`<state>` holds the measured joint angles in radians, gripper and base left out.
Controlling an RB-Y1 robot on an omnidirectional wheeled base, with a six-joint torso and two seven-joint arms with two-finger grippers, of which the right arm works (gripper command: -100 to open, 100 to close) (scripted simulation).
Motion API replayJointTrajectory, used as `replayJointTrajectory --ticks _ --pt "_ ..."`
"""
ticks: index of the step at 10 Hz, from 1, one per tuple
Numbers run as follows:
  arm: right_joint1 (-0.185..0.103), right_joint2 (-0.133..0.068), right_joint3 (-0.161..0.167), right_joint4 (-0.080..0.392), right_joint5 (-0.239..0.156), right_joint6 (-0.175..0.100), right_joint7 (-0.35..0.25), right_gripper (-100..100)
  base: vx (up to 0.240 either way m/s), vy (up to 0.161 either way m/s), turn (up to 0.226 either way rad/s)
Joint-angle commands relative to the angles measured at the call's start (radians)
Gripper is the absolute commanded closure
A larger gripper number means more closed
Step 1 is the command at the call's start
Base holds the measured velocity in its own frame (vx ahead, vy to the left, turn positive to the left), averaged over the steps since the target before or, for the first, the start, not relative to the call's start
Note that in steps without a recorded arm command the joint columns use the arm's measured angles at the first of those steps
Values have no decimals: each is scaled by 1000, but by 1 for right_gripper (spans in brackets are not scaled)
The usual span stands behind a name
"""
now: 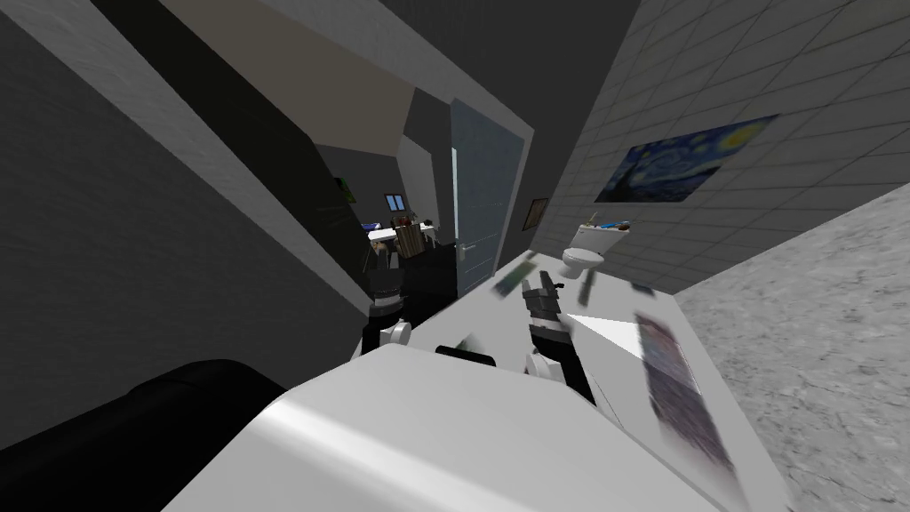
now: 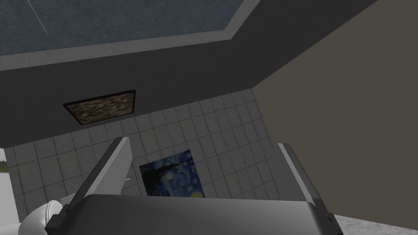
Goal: Push the door open
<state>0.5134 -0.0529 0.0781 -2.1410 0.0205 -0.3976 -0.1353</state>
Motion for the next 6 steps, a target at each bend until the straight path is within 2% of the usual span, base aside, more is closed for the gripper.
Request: replayJointTrajectory --ticks 1,6 --pt "-5 -11 27 29 26 -2 -16 -100 246 -51 56" --pt "-11 -41 123 106 117 3 -65 -100 214 -54 51"
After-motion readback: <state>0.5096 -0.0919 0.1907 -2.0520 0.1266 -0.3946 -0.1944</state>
